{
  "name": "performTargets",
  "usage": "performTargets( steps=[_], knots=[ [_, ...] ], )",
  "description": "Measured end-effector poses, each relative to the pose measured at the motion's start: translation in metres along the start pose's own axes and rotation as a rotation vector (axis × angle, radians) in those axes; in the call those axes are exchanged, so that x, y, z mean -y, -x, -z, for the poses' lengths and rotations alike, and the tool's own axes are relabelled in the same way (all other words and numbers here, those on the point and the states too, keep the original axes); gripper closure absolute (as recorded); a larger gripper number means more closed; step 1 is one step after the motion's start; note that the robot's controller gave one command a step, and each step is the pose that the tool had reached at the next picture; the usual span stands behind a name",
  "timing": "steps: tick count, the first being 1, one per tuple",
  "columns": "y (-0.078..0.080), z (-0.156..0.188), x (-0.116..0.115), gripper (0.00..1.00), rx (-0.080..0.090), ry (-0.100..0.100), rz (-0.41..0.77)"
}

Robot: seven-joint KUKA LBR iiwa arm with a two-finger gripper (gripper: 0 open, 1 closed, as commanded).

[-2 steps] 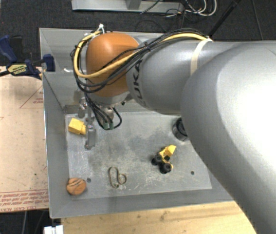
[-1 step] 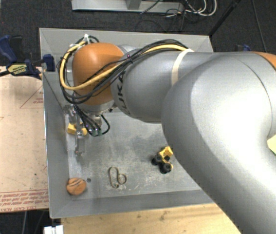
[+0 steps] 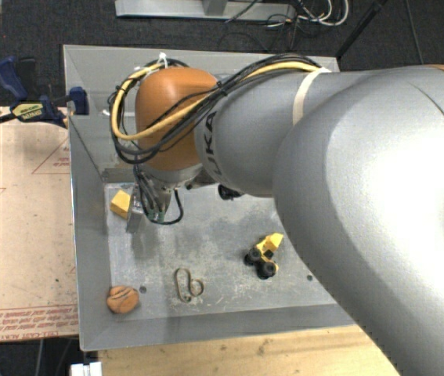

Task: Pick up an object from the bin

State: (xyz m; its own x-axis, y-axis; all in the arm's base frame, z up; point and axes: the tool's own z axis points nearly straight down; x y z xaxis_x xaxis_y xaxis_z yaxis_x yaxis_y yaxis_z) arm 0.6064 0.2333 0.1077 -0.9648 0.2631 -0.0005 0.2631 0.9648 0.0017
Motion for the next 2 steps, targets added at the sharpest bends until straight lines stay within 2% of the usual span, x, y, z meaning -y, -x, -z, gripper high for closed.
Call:
performTargets(
  steps=[1,2],
  knots=[
    [0.000,0.000,0.000,1.00,0.000,0.000,0.000],
    [0.008,0.054,0.006,1.00,-0.004,-0.002,0.011]
  ],
)
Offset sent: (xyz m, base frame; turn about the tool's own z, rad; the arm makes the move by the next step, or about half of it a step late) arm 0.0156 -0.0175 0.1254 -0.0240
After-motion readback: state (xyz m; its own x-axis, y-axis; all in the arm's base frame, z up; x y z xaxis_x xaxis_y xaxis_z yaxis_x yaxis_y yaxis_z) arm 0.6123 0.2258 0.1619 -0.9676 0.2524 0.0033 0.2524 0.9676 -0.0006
